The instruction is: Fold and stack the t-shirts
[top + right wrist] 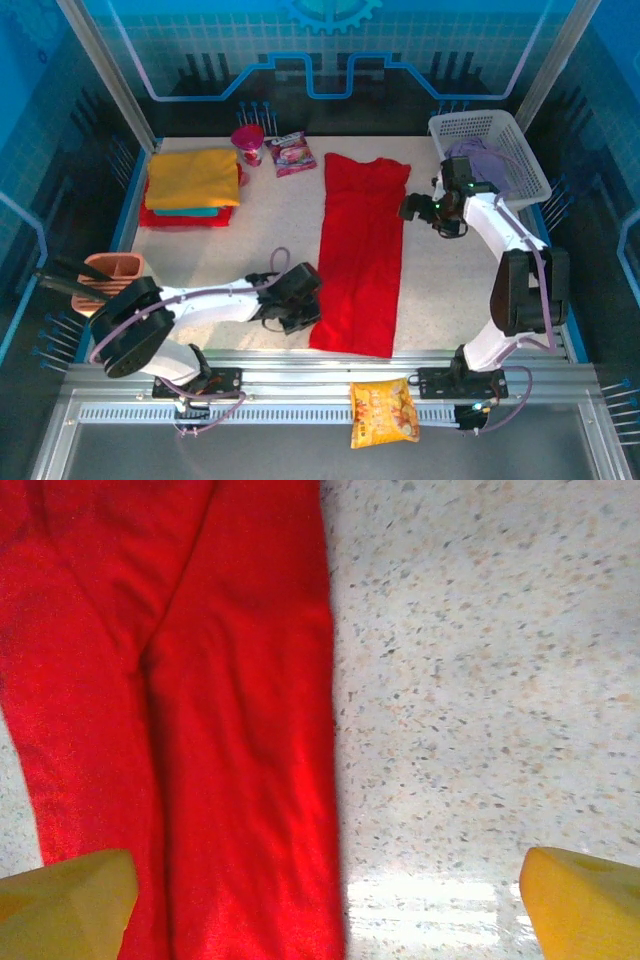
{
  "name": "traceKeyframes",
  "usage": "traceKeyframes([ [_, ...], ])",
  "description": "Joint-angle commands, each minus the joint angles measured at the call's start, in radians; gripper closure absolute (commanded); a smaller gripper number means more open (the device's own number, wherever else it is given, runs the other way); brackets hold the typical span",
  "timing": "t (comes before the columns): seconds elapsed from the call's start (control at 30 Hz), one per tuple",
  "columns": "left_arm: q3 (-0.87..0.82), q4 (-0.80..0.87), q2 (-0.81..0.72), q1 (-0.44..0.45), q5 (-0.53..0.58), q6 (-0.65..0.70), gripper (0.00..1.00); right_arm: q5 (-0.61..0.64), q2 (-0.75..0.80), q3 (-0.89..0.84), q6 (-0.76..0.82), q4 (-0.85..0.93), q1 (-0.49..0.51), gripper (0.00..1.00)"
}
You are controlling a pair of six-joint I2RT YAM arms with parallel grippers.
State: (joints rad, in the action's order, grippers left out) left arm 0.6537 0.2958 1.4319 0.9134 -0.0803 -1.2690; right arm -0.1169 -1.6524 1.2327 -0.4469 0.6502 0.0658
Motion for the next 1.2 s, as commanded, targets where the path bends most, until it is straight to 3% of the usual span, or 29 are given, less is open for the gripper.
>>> traceKeyframes([
  [0.0,-0.115,-0.026,-0.069,-0.002,-0.023,-0.075,0.87,-0.024,-0.034,0.014,0.011,-0.037,0.037,0.02],
  [0.07,-0.121,-0.005,-0.110,-0.002,-0.003,-0.074,0.64,-0.026,-0.063,0.044,0.020,-0.037,0.053,0.04],
  [0.17,-0.058,0.103,-0.179,-0.007,0.060,-0.033,0.38,-0.019,-0.105,0.088,0.029,-0.040,0.070,0.07],
  [0.27,0.028,0.166,-0.219,-0.060,0.077,0.051,0.28,0.002,-0.141,0.131,0.019,-0.029,0.078,0.11],
  [0.4,0.166,0.180,-0.173,-0.180,0.013,0.217,0.26,0.004,-0.170,0.140,-0.028,-0.043,0.071,0.20],
  [0.53,0.349,0.168,-0.031,-0.278,-0.041,0.385,0.29,-0.021,-0.202,0.147,-0.058,-0.066,0.033,0.33],
  [0.57,0.409,0.170,0.021,-0.304,-0.070,0.425,0.32,-0.040,-0.214,0.153,-0.062,-0.075,0.020,0.40],
  [0.63,0.525,0.178,0.134,-0.338,-0.117,0.484,0.35,-0.081,-0.250,0.178,-0.065,-0.075,-0.003,0.66],
  [0.7,0.638,0.169,0.249,-0.368,-0.173,0.517,0.39,-0.092,-0.297,0.226,-0.062,-0.050,-0.014,0.71],
  [0.77,0.737,0.136,0.356,-0.386,-0.209,0.552,0.40,-0.094,-0.332,0.255,-0.057,-0.044,-0.018,0.68],
  [0.9,0.904,0.102,0.541,-0.405,-0.227,0.571,0.40,-0.092,-0.344,0.269,-0.058,-0.054,-0.024,0.43],
  [0.93,0.943,0.098,0.585,-0.407,-0.221,0.579,0.41,-0.091,-0.328,0.256,-0.059,-0.067,-0.026,0.33],
  [1.07,1.101,0.112,0.733,-0.407,-0.180,0.600,0.45,-0.085,-0.234,0.188,-0.045,-0.111,-0.025,0.11],
  [1.17,1.179,0.074,0.814,-0.409,-0.146,0.603,0.48,-0.086,-0.160,0.119,-0.049,-0.149,-0.025,0.07],
])
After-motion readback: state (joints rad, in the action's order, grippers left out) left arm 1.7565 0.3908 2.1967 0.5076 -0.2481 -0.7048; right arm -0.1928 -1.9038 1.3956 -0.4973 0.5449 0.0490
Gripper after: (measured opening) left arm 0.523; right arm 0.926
